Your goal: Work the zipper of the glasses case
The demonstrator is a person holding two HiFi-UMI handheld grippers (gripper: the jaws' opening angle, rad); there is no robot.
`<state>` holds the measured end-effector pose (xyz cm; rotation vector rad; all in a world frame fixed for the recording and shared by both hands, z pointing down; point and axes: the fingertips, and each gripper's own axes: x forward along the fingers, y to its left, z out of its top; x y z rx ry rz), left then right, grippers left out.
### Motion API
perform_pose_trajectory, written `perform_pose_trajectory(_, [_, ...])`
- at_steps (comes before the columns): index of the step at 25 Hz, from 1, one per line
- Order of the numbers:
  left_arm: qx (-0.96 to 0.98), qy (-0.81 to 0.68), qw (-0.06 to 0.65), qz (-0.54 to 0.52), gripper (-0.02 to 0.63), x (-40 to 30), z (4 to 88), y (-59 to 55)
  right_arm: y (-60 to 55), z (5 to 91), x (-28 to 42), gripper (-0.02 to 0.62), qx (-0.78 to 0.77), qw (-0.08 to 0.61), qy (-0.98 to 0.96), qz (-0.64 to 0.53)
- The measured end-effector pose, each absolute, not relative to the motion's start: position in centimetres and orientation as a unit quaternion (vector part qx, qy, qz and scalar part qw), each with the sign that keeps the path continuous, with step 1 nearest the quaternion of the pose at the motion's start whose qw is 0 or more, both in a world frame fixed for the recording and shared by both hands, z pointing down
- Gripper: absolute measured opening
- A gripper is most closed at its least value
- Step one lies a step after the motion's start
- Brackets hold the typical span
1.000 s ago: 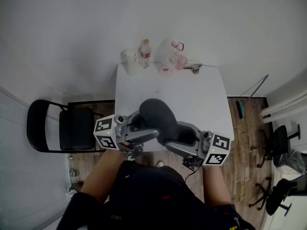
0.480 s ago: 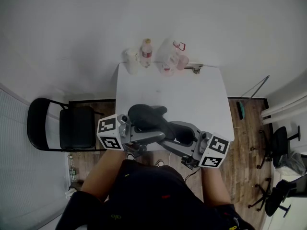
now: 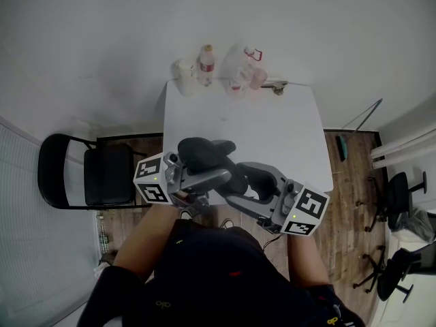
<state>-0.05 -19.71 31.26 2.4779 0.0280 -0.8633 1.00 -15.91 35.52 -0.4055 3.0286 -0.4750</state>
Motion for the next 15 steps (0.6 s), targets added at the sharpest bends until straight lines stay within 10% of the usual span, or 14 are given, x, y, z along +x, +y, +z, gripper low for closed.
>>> perform_pose_trajectory(15, [0.842, -0.107, 0.332, -0.412, 0.259, -3.5, 26.0, -25.0, -16.9, 37.0, 3.6, 0.206, -0.318, 0.031, 0.944, -0.081])
